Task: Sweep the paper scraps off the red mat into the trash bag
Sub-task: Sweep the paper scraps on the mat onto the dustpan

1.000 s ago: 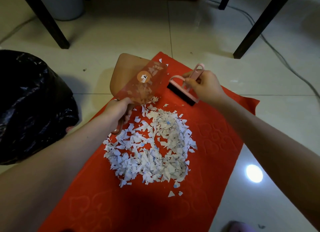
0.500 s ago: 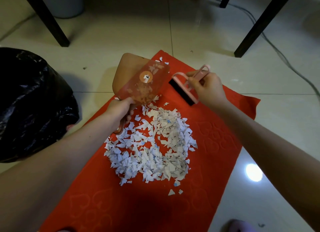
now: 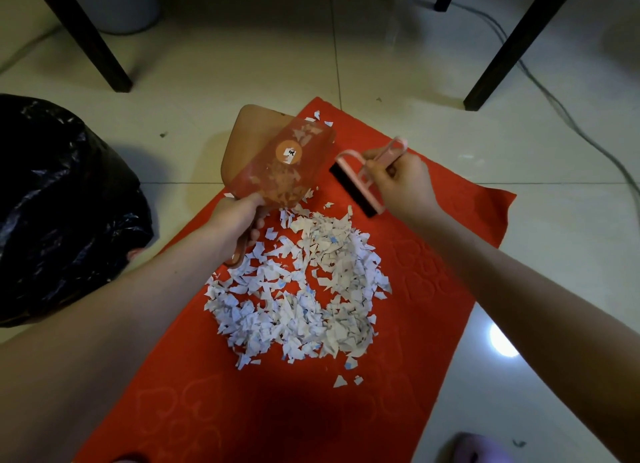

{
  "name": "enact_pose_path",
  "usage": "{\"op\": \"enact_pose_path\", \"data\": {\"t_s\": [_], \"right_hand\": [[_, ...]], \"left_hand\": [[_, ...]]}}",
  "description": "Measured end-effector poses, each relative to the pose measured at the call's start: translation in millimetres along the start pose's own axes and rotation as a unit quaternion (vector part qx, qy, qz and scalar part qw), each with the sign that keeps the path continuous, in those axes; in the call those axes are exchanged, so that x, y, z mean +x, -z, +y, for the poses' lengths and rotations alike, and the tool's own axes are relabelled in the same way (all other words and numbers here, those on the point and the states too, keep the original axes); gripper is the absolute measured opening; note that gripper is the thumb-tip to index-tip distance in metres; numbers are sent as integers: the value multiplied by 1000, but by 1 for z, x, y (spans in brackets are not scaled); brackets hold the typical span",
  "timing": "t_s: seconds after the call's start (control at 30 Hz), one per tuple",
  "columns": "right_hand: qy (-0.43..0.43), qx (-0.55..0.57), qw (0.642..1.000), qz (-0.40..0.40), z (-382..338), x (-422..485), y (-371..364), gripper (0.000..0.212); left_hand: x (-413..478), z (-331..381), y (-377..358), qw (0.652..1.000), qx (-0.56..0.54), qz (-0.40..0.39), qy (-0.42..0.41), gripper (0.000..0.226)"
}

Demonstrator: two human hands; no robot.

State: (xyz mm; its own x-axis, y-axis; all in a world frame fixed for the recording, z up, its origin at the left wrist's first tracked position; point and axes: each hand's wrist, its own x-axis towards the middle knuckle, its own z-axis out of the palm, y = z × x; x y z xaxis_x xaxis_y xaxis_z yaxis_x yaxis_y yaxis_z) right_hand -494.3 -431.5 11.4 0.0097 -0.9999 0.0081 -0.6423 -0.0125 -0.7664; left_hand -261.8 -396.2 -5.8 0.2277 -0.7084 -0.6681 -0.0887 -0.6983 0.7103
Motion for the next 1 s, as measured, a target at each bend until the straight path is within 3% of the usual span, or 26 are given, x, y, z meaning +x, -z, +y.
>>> {"op": "enact_pose_path", "data": {"t_s": [0.13,0.27,0.37,0.47,0.57,0.73,1.0], "right_hand": [[-19,-32,999,27,8,12,4,25],[-19,-97,995,-20,11,10,-4,28],[7,-49,997,-58,2,7,-7,25],[9,6,1000,4,-1,18,-4,25],[4,-15,999,34,1,37,-2,26],[-7,-90,995,53,3,70,-20,30],[7,-116,992,47,-25,137,-52,37]], "left_hand": [[0,2,3,1000,-7,-8,1,24],[-1,4,4,1000,-13,-1,-2,23],[-1,6,4,1000,-17,3,-4,23],[0,8,5,999,-32,12,-5,24],[5,9,9,999,-45,18,-7,22],[20,20,12,999,-50,17,-5,24],[37,31,22,996,-81,24,-13,18]]}}
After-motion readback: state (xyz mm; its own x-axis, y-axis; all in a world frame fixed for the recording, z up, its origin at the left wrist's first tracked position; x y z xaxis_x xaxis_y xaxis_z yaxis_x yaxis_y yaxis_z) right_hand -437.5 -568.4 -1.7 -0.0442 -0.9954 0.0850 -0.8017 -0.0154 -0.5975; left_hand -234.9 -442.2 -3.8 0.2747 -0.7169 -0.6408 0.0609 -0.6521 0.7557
